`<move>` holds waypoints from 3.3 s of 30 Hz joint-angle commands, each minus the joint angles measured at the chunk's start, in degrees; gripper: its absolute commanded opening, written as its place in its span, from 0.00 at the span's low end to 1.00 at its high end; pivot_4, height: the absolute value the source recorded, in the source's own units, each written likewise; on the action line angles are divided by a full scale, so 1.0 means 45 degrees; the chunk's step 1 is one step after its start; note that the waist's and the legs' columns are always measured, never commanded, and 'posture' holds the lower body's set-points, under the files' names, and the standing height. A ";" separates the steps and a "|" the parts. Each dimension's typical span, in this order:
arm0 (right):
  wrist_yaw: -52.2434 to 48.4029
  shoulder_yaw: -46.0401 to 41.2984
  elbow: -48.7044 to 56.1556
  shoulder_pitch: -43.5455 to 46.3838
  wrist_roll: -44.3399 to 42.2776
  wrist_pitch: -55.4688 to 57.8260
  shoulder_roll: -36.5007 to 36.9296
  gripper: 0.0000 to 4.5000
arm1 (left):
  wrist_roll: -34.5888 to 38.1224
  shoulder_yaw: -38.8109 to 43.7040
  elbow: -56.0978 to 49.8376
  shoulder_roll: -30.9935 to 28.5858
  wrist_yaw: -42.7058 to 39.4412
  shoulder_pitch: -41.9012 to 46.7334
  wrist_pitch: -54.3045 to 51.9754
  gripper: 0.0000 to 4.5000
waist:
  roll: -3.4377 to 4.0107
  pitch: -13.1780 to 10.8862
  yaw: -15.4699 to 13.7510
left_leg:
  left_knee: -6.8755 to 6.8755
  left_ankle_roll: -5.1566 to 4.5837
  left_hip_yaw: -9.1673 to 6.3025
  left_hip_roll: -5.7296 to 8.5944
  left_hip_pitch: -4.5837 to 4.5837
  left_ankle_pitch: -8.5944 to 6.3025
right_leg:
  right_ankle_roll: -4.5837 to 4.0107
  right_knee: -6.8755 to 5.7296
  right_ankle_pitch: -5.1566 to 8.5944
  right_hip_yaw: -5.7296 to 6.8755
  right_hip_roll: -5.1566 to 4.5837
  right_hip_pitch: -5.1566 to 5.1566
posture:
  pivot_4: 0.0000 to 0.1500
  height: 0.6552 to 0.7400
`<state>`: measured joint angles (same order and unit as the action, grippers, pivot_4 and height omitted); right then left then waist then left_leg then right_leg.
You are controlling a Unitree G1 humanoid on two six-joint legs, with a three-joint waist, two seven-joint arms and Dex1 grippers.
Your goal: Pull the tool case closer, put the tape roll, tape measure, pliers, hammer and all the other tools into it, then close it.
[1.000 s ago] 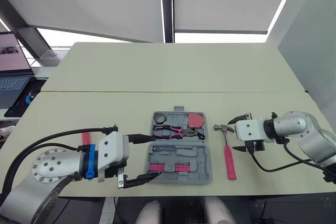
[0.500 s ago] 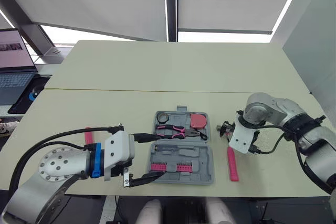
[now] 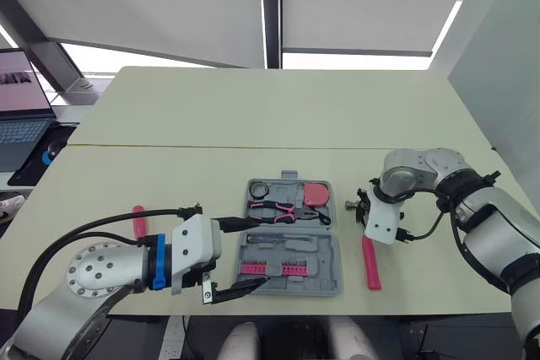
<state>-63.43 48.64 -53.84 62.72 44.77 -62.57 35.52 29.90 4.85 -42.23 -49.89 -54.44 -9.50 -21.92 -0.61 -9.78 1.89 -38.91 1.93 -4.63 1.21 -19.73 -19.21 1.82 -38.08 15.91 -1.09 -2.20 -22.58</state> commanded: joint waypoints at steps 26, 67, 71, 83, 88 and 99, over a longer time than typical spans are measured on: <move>-0.4399 -0.3608 0.7033 -0.4700 -0.5944 0.6439 0.5670 0.05 | -0.0495 -0.0517 0.0464 0.0384 -0.0155 0.0752 0.0589 1.00 | 0.0085 -0.0049 0.0023 | 0.0009 -0.0046 -0.0032 -0.0006 -0.0019 -0.0025 | -0.0006 0.0018 0.0000 -0.0007 -0.0005 0.0013 | 1.00 1.00; 0.5993 -1.1384 1.4041 -0.8644 -1.1356 3.2275 -0.1888 0.05 | -0.0733 -0.1780 0.1282 0.1673 0.0192 0.2468 0.0609 1.00 | 0.0081 -0.0042 -0.0224 | -0.0002 -0.0014 -0.0035 0.0013 -0.0059 -0.0005 | 0.0013 0.0014 -0.0010 0.0009 -0.0004 -0.0021 | 1.00 1.00; 0.6481 -1.2061 1.4404 -0.8691 -1.1770 3.2024 -0.2178 0.20 | -0.0876 -0.1849 0.1466 0.1633 0.0111 0.2482 0.0780 1.00 | 0.0082 -0.0042 -0.0048 | -0.0002 -0.0041 -0.0026 0.0012 -0.0040 -0.0018 | 0.0018 -0.0009 -0.0013 0.0008 0.0001 -0.0016 | 1.00 1.00; 0.6060 -1.1814 1.6633 -1.2609 -1.1756 2.4100 -0.0440 0.87 | -0.0217 0.0407 0.1687 0.0877 -0.0876 0.0239 0.1287 1.00 | 0.0086 -0.0045 -0.0062 | 0.0006 -0.0055 -0.0030 0.0009 -0.0058 -0.0028 | 0.0026 0.0017 -0.0006 0.0005 0.0001 -0.0022 | 1.00 1.00; 0.7366 -1.1870 1.6160 -1.3536 -1.1812 2.2951 -0.1865 0.94 | -0.0117 0.0511 0.1611 0.0890 -0.0925 0.0246 0.1280 1.00 | 0.0081 -0.0042 -0.0058 | 0.0001 -0.0053 -0.0024 0.0008 -0.0027 -0.0026 | 0.0033 0.0007 -0.0009 0.0006 0.0005 0.0009 | 1.00 1.00; 0.8120 -1.1399 1.3687 -1.2693 -1.1536 2.1671 -0.2695 0.94 | -0.0158 0.0278 0.1701 0.0802 -0.1156 0.0725 0.1181 1.00 | 0.0085 -0.0044 -0.0053 | 0.0001 -0.0049 -0.0027 0.0011 -0.0025 -0.0024 | 0.0029 0.0004 -0.0010 0.0005 0.0007 0.0003 | 1.00 1.00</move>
<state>-27.39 -2.95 7.79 5.31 -7.59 36.42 23.53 28.62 5.97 -33.71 -45.82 -59.44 -6.58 -17.00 -0.23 -9.98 1.65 -38.90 1.71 -4.76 1.26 -19.86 -19.31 1.95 -38.06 15.86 -1.08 -2.17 -22.58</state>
